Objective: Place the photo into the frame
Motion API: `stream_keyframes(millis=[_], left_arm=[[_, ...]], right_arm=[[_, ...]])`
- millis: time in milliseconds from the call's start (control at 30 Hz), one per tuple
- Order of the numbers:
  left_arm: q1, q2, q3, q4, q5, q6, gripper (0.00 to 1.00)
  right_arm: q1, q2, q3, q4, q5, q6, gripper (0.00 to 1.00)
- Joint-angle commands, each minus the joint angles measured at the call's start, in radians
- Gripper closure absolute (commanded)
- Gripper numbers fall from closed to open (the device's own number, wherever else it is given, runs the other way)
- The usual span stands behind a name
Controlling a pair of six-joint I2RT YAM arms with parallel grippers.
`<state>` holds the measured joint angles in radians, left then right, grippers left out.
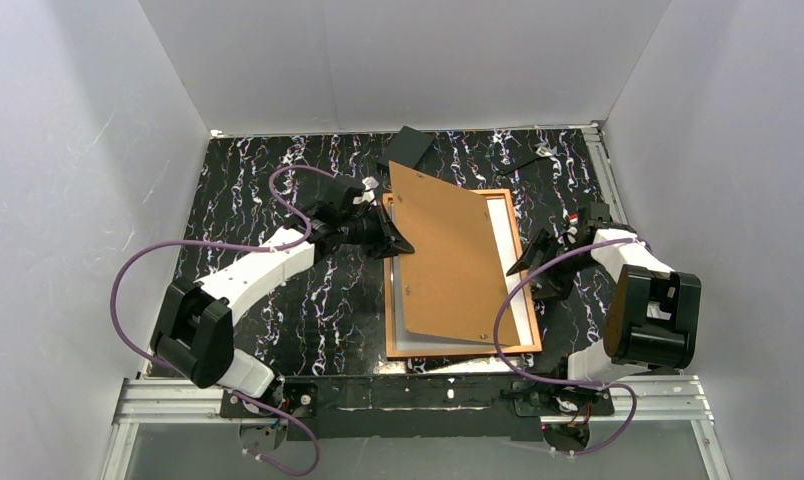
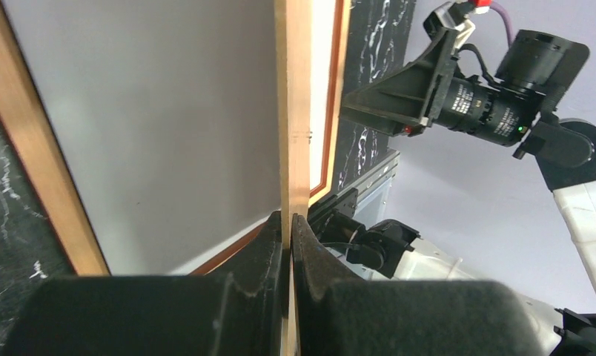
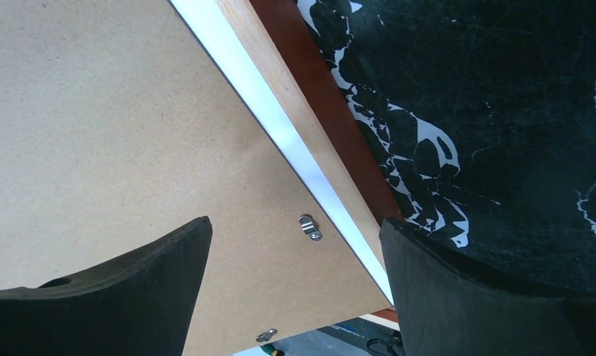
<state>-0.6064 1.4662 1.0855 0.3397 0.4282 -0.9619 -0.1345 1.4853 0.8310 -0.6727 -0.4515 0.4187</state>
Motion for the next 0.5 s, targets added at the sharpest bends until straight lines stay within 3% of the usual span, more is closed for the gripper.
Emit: stream_keyframes(millis=[0,467], left_arm=[[0.039,-0.013,-0.059,-0.031,0.093,0.035,1.0],[0.104,0.065,-0.094,-0.2,0.13,0.2,1.0]], right_arm=[[0.014,0.038,0.03,0.047,-0.079,-0.006,0.08],[0.162,0.085,0.03,0.108,-0.112,0.048,0.1]])
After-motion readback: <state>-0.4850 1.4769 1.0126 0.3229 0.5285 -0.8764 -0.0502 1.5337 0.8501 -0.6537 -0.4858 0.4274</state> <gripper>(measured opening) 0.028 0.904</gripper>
